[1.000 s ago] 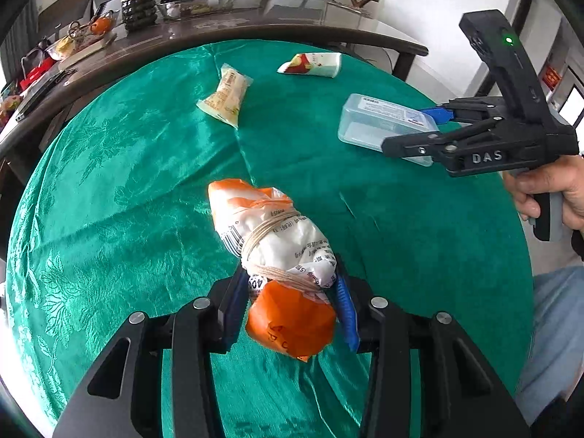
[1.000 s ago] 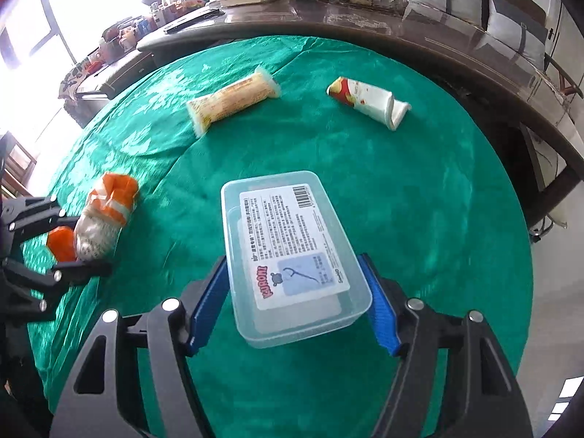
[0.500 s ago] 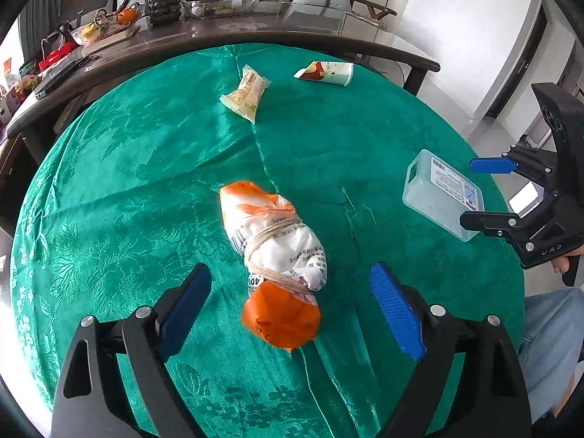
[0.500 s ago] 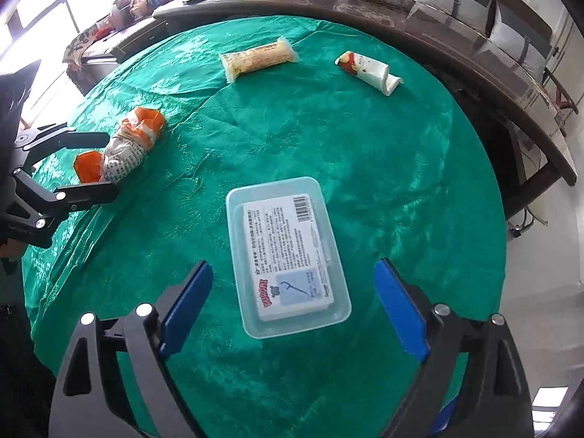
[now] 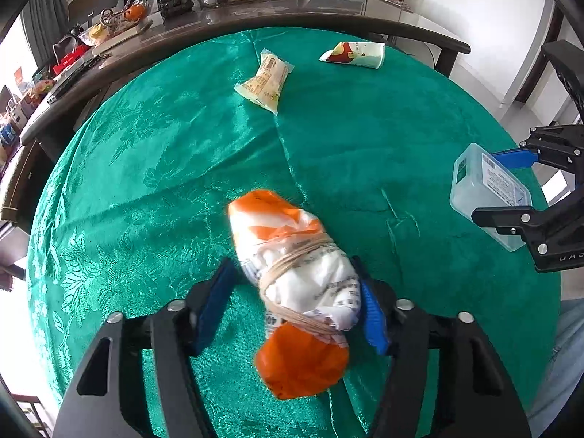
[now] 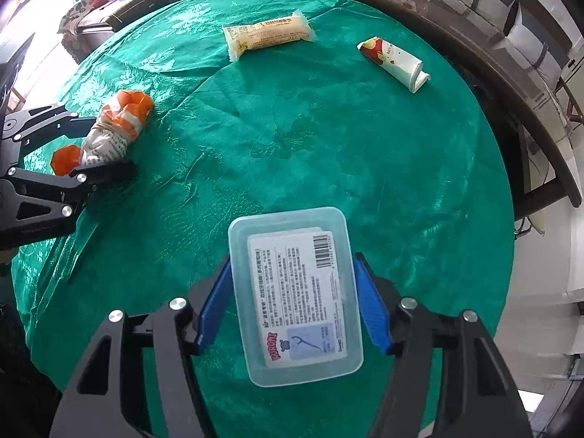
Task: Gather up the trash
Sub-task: 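Carry bag and plastic box over the blue wastebasket and open both tools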
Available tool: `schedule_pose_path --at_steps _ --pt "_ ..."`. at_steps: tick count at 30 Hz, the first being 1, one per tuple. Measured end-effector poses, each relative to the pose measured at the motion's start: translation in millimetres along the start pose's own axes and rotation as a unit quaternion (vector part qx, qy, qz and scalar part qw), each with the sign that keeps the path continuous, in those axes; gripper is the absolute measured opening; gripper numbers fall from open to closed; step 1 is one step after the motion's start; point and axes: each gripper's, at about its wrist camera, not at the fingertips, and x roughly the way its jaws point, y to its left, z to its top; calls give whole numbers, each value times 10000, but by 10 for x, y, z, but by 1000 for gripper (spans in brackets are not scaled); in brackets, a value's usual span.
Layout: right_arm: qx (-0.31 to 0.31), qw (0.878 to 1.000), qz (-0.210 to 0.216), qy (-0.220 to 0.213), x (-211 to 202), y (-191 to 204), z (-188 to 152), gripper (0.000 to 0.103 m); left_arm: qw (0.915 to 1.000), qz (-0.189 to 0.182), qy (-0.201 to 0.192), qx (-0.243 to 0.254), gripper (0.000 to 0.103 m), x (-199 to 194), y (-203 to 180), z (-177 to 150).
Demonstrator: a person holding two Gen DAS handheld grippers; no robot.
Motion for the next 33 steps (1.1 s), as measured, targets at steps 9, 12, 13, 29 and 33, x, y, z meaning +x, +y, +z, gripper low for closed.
schedule_pose_path --at_steps 9,12,13,29,33 --pt "1030 9905 243 -878 -632 -480 -419 62 9973 -506 -483 222 50 -403 -365 91" --pt "1411 9840 218 -1063 -834 -764 -660 62 9940 -759 -626 483 50 -555 -733 169" --pt "1572 9810 164 -1123 -915 -892 -800 62 9924 -858 -665 584 50 -599 -880 193" --pt "3924 9167 -436 -624 -619 -2366 -2896 62 9548 -2001 -282 2179 51 -270 -3595 277" --pt "4296 9011 -327 -491 -395 -2550 -3219 62 9498 -2070 -122 2341 51 12 -4028 252"
